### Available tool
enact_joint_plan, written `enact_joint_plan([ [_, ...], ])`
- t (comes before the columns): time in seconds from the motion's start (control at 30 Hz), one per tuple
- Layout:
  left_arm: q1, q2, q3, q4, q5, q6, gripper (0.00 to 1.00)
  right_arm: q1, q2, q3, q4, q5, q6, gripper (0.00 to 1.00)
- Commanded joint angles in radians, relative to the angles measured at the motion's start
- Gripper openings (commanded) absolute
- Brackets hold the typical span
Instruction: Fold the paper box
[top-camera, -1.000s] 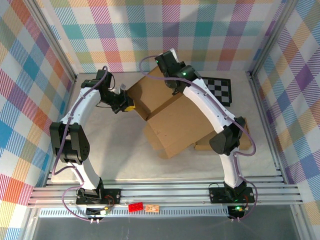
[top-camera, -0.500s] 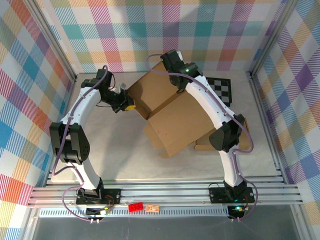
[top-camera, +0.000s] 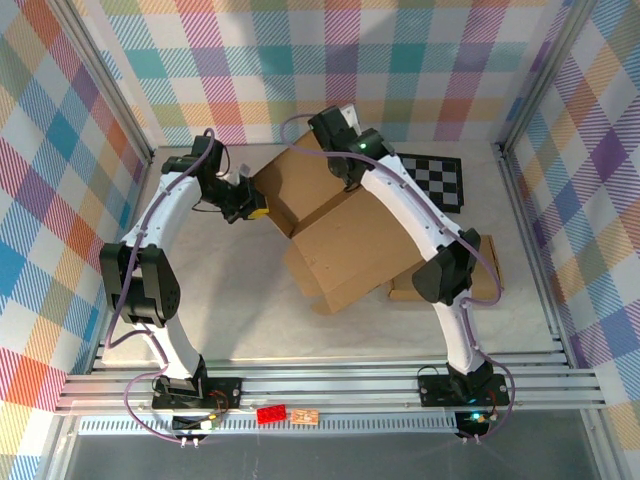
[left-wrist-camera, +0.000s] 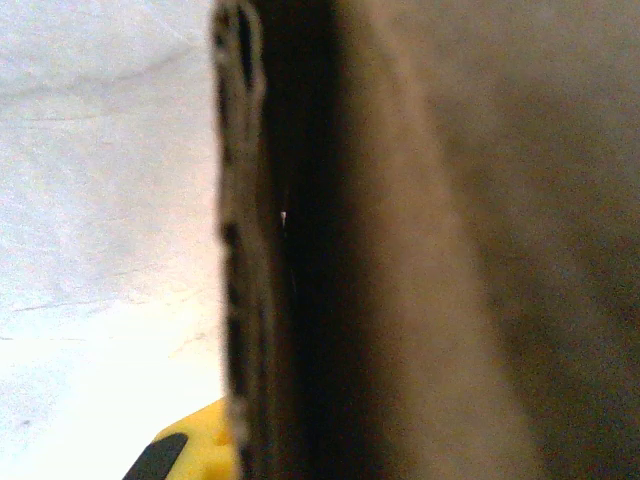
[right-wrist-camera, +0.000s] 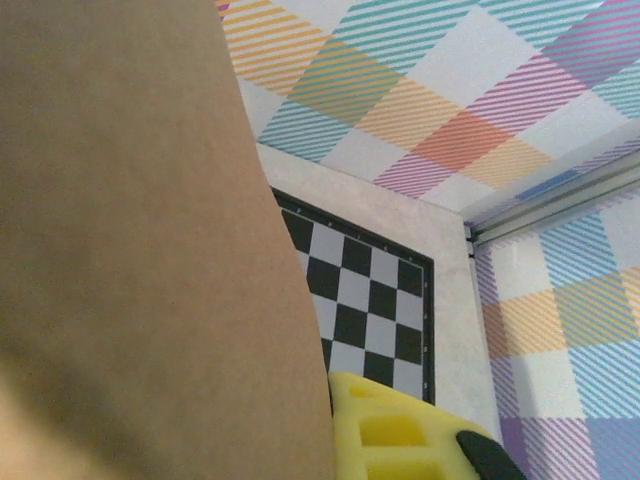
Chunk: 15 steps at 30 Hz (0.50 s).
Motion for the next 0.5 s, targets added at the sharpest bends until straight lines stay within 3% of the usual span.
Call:
enact_joint_plan([
  [0.0, -0.005, -0.003, 0.028, -0.054, -0.083, -0.014, 0.0, 0.029, -0.004, -0.038, -0.032, 0.025, 0.134, 0.0],
  [0.23, -0.002, -0.026, -0.038, -0.053, -0.326, -0.045, 0.0, 0.079, -0.013, -0.16, 0.0, -0.113, 0.308, 0.0],
  [0.47, 0.004, -0.013, -0.166, 0.071, -0.328, -0.092, 0.07, 0.091, 0.028, -0.222, 0.013, -0.151, 0.374, 0.0],
])
